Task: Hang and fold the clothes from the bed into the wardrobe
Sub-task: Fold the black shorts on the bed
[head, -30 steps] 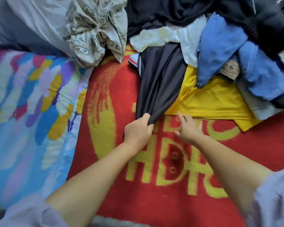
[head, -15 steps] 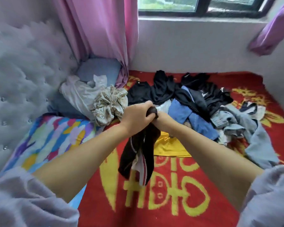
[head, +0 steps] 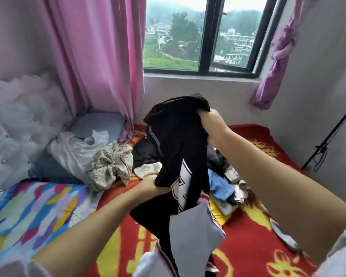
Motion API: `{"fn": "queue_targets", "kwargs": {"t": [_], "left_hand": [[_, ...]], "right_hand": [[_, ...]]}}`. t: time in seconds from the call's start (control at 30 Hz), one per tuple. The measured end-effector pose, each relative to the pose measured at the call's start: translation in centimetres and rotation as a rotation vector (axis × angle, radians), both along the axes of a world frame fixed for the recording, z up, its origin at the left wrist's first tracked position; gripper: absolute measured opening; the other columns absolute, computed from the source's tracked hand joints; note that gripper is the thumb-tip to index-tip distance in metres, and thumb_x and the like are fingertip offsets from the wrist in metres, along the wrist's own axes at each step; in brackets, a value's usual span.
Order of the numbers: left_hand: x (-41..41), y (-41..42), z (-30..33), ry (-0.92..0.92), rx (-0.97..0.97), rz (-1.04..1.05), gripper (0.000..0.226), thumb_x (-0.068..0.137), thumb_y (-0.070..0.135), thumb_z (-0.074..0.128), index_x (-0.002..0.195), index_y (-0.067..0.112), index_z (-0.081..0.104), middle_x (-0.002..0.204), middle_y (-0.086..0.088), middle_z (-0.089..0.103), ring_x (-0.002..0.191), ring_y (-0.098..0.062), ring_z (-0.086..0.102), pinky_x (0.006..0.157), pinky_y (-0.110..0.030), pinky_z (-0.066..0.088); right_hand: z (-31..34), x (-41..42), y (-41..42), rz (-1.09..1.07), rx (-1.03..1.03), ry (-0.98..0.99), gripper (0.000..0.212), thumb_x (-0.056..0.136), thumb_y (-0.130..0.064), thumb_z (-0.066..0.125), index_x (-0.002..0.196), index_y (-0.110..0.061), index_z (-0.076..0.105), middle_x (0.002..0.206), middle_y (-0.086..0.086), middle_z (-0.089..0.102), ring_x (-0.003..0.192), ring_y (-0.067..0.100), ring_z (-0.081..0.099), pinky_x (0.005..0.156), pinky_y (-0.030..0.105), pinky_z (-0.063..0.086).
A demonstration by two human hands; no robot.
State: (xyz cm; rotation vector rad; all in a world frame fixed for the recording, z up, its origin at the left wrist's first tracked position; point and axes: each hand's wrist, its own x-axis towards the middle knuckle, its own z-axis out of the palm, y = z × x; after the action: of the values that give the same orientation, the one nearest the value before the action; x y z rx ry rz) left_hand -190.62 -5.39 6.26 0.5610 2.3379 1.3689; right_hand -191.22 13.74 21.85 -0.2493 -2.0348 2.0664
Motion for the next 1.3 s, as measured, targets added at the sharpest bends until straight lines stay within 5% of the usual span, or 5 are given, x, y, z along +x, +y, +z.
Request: {"fn": "queue_targets", "kwargs": {"t": [0.33,0.47,0.67,0.93,1.3], "left_hand": [[-2.8,-0.5,5.4,0.261,0.025,0.192,0.029,0.093,0.010,0.058,0.065,0.015,0.052,0.053,0.008,0.042,0.049,-0.006,0.036,0.051,-0.028,0.028],[-1.8,3.3,11.6,0.451,0.076,0.076,0.024,0.084,-0.001,0.060,0.069,0.018,0.063,0.056,0.011,0.053,0.050,0.002,0.044,0.056,-0.024,0.037],[0.2,8.4,15.5,0.756,0.006,-0.099,0.007,0.076,0.016,0.068,0.083,0.015,0.067,0.077,0.004,0.062,0.079,-0.018,0.060,0.074,-0.031,0.046],[-1.1,2.6,8.9,0.074,-0.076,-0.115,0.014,0.085,0.023,0.071,0.088,0.019,0.059,0.075,0.009,0.056,0.060,0.004,0.049,0.061,-0.011,0.039],[-3.5,0.0,10.7,0.234,-0.199,-0.082,0.012,0.071,0.018,0.054,0.066,0.009,0.060,0.058,0.007,0.043,0.056,-0.010,0.037,0.058,-0.027,0.030]], "right_hand": [[-2.1,3.8,13.7,-0.281,0.447,-0.253,0.021,0.089,-0.018,0.056,0.094,0.001,0.064,0.094,0.015,0.062,0.082,0.023,0.057,0.071,0.032,0.043],[-2.7,5.7,11.7,0.164,0.973,-0.501,0.104,0.079,-0.039,0.074,0.154,-0.019,0.006,0.149,0.013,0.035,0.135,0.026,0.040,0.109,0.031,0.033],[-1.9,5.6,2.9,0.238,0.517,0.046,0.020,0.086,-0.002,0.066,0.100,-0.016,0.065,0.090,-0.001,0.064,0.081,0.009,0.061,0.081,0.024,0.047],[1.2,4.5,5.3,0.079,0.010,0.127,0.016,0.095,-0.003,0.052,0.090,-0.011,0.065,0.079,0.000,0.071,0.069,0.012,0.068,0.066,0.023,0.055],[-4.0,4.4,9.7,-0.055,0.152,-0.082,0.012,0.095,-0.005,0.053,0.091,-0.010,0.063,0.094,0.013,0.066,0.083,0.024,0.063,0.088,0.039,0.049]]}}
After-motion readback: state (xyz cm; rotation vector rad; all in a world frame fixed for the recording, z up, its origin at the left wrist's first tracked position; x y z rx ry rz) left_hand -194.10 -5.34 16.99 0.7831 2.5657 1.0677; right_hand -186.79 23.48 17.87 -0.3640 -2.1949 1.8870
